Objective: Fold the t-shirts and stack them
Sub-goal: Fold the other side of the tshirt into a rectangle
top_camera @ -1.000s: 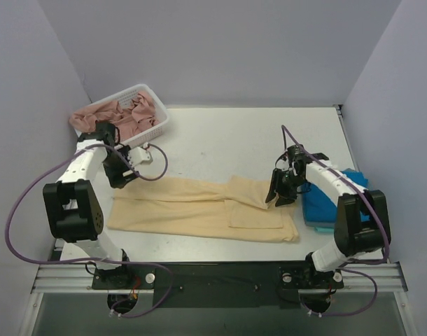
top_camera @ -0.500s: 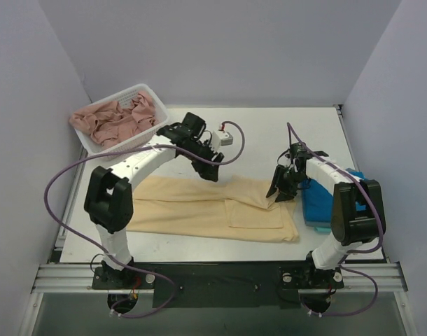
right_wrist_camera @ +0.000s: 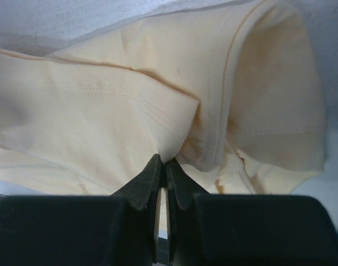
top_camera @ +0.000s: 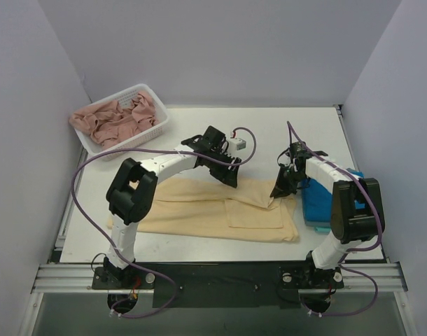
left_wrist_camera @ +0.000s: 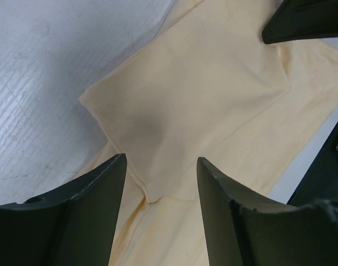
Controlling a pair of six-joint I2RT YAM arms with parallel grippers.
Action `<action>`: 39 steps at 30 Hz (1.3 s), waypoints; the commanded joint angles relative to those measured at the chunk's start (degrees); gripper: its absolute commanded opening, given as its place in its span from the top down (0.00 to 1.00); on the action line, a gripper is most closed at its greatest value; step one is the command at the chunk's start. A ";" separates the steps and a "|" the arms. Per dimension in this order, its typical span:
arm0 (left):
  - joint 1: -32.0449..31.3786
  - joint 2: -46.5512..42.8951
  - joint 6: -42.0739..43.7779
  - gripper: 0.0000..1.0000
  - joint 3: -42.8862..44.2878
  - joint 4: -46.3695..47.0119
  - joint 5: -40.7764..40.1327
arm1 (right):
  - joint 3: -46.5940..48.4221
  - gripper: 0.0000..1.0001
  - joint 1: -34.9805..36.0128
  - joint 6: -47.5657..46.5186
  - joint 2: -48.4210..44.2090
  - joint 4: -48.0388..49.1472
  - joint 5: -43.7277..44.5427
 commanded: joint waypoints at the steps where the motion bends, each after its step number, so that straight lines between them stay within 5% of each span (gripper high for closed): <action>1: -0.46 4.65 -3.61 0.37 3.20 1.98 -2.64 | 0.26 1.00 -0.19 -0.81 -0.26 -1.02 0.66; 14: -0.81 5.99 -2.20 0.60 6.90 -4.62 -3.71 | 0.44 1.00 -0.37 -2.04 -2.10 -1.02 -0.65; 17: -0.81 4.85 -2.29 1.00 6.73 -4.80 -3.44 | 0.52 1.00 -0.37 -2.48 -2.98 -1.20 -1.53; 32: -0.90 -3.76 2.80 1.00 -1.44 -7.52 5.70 | -0.53 1.00 0.86 -6.09 -10.80 -11.03 -5.31; 39: -0.90 -1.84 4.48 1.00 -8.39 -4.01 3.68 | -3.34 1.00 1.39 -7.40 -9.67 -11.13 -5.05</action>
